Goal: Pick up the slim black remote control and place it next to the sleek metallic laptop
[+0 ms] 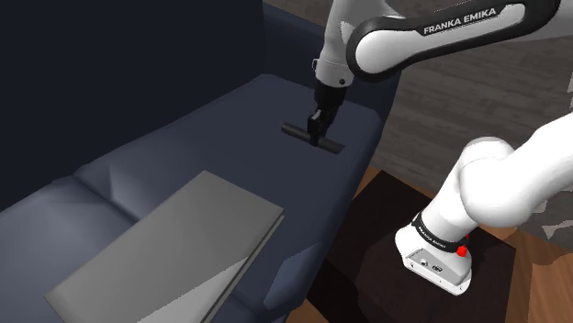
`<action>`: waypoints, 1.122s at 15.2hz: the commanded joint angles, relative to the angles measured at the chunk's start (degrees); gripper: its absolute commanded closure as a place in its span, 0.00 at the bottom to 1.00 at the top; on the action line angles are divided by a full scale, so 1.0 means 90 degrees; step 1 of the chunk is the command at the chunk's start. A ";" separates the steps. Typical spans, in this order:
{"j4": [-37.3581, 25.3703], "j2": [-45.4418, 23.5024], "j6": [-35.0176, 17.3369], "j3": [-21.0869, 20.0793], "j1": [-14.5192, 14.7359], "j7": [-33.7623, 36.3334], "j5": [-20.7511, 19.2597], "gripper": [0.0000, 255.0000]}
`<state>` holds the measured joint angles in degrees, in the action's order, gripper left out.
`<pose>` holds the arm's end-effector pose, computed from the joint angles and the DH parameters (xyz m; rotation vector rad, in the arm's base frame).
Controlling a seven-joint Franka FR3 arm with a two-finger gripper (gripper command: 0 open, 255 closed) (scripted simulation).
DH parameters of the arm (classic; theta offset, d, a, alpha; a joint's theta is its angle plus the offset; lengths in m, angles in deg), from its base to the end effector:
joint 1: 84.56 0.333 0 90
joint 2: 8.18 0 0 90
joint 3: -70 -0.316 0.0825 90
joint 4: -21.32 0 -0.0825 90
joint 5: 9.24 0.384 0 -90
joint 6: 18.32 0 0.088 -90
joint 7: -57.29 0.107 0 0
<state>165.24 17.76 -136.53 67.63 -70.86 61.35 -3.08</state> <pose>0.3851 0.1171 0.4393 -3.0561 -0.2370 0.0141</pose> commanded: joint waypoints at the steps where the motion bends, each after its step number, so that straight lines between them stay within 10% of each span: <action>1: 0.0111 0.0128 -0.0014 -0.0251 0.0164 0.0332 0.0130 1.00; 17: 0.0204 0.0056 -0.0428 -0.1897 0.1147 0.2363 0.0933 1.00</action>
<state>166.61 18.41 -139.72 50.73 -60.63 82.52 5.17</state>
